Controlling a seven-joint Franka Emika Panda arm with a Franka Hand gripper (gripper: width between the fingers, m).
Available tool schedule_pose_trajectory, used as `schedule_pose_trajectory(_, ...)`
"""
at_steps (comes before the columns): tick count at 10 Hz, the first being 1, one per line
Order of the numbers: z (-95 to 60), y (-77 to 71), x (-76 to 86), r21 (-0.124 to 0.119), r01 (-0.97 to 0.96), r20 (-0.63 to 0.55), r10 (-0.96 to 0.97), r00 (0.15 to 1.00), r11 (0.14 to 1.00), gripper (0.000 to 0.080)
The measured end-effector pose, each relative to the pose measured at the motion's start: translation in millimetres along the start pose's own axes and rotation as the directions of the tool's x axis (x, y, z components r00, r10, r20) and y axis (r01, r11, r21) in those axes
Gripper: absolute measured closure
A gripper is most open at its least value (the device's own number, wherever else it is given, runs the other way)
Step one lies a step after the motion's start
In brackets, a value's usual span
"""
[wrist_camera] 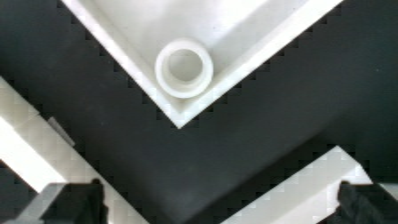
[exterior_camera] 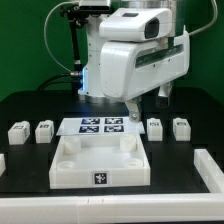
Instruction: Assemble one leg
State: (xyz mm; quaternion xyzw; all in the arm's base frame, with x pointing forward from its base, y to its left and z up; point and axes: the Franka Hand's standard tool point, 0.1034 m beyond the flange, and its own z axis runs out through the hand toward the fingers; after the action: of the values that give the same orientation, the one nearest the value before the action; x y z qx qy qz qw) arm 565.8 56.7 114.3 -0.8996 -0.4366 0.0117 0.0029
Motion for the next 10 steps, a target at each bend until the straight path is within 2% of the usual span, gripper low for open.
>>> schedule_pose_trajectory(10, 0.8, -0.3, -0.2, 0.001, 0.0, 0.001, 0.0, 1.0, 1.0, 0.015)
